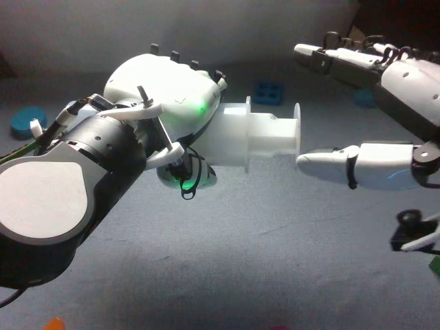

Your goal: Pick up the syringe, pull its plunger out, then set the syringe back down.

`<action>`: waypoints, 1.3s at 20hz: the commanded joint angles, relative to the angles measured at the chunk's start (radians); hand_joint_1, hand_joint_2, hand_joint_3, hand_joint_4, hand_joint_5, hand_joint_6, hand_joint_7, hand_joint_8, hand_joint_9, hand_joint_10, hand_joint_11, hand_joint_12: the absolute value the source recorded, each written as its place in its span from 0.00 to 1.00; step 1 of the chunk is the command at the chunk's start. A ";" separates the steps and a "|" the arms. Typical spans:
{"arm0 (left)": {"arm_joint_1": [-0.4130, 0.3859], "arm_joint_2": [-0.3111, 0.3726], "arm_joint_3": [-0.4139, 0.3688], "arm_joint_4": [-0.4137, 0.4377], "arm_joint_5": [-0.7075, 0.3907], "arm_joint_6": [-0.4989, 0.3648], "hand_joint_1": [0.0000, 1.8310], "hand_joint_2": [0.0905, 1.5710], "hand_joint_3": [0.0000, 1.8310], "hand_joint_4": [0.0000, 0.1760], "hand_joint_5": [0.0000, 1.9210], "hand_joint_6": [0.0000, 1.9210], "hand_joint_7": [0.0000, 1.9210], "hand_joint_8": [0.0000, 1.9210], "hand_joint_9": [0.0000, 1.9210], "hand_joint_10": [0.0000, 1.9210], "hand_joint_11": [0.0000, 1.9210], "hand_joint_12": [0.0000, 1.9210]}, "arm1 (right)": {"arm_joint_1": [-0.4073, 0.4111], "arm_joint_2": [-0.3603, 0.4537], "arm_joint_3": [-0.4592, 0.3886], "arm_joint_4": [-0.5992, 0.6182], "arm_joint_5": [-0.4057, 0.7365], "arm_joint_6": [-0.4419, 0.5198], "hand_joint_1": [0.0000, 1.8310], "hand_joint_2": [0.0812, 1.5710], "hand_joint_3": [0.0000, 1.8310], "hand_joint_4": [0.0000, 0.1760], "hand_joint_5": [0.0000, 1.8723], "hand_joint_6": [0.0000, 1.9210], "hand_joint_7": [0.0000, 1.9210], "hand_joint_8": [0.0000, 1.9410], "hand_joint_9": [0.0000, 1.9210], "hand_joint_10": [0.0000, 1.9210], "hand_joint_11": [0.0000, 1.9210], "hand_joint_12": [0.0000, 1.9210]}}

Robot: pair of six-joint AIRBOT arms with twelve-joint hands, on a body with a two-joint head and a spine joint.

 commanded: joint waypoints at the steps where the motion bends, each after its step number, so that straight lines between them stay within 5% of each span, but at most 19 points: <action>1: -0.021 0.008 0.001 0.088 0.062 0.013 0.80 0.81 0.00 0.00 0.25 0.80 0.34 0.85 0.31 0.83 0.27 0.92 | 0.001 -0.013 0.009 -0.027 0.212 0.047 0.44 0.61 0.01 0.00 0.13 0.00 0.18 0.01 0.19 0.01 0.00 0.49; 7: -0.018 0.008 0.006 0.088 0.062 0.022 0.80 0.81 0.00 0.00 0.25 0.80 0.34 0.85 0.31 0.83 0.27 0.92 | -0.007 -0.063 0.011 0.077 0.229 0.125 0.45 0.62 0.00 0.00 0.17 0.01 0.22 0.01 0.22 0.01 0.01 0.52; 16: -0.016 0.008 0.008 0.097 0.062 0.022 0.80 0.81 0.00 0.00 0.25 0.80 0.34 0.85 0.31 0.83 0.26 0.92 | -0.041 -0.155 0.130 0.025 0.151 0.276 0.46 0.63 0.00 0.00 0.19 0.01 0.22 0.00 0.21 0.01 0.01 0.52; 26: -0.015 0.007 0.008 0.097 0.072 0.022 0.80 0.81 0.00 0.00 0.24 0.80 0.34 0.85 0.31 0.84 0.27 0.92 | -0.037 -0.238 0.216 0.007 0.094 0.305 0.47 0.63 0.00 0.00 0.19 0.00 0.23 0.00 0.22 0.01 0.01 0.52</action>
